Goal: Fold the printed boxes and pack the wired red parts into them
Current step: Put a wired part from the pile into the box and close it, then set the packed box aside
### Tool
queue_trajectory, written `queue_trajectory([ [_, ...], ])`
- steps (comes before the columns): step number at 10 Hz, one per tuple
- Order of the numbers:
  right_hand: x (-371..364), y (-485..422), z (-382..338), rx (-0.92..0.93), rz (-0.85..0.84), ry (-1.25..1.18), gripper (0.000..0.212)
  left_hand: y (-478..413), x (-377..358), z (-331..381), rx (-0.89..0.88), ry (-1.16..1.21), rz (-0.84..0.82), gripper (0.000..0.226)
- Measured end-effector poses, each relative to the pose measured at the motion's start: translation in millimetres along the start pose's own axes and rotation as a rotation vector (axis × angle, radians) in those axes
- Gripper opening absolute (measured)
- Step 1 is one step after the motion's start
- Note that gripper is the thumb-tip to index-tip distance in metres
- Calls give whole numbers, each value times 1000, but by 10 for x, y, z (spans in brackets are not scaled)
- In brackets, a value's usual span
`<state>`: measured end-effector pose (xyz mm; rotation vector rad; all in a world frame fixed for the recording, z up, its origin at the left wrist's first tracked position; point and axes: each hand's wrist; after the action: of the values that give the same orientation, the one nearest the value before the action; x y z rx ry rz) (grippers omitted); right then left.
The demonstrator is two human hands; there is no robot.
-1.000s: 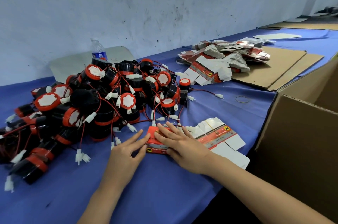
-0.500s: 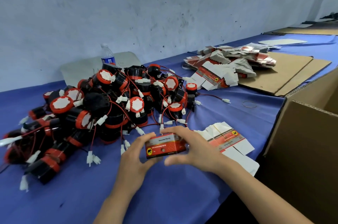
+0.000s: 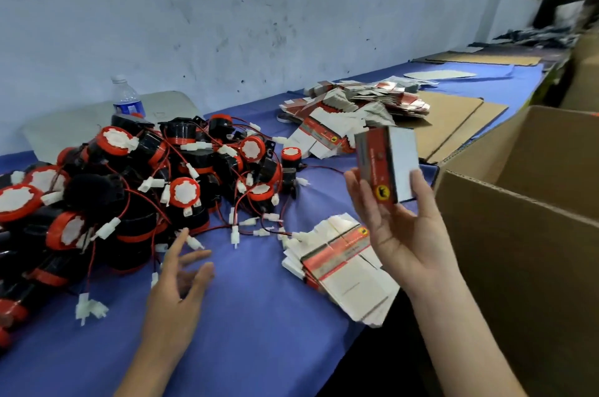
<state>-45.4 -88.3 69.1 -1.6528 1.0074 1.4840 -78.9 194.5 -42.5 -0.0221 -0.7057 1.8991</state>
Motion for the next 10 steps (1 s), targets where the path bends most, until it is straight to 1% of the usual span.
queue_trajectory([
  [1, -220, 93, -393, 192, -257, -227, 57, 4, 2, -28, -5, -17, -13, 55],
  [2, -328, 132, -693, 377, -295, -382, 66, -16, 4, -55, 11, -7, -3, 50],
  [3, -279, 105, -757, 387, -272, -300, 90, -28, 7, -69, 26, 5, -9, 45],
  [4, -173, 35, -510, 339, -58, 471, 68, -6, 0, -44, 42, 3, -18, 39],
  [5, 97, 4, -253, 76, 119, 1873, 70, 0, -8, -10, 44, 5, -29, 41],
  [6, 472, -41, -54, -392, 273, 2559, 101, 1, -12, -13, 44, -5, -36, 40],
  [7, 563, -69, 105, -338, 298, 2713, 86, 1, -14, 5, 27, -44, -59, 35],
  [8, 471, -57, 60, -320, 293, 2711, 69, 17, -5, 31, 22, -88, -71, 32],
  [9, 395, -54, -5, -270, 241, 2713, 58, 37, -11, 83, -2, -133, -80, 32],
  [10, 384, -41, -30, -314, 182, 2706, 60, 83, -69, 201, -140, -211, -133, 42],
])
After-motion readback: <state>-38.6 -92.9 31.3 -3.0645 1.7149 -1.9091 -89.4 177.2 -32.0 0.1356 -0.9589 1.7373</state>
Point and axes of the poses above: each hand's wrist, its own y-axis away from the middle knuckle, its own x-axis out of the back of the hand, z = x × y, and after that the axes turned 10 degrees about -x, right-handed
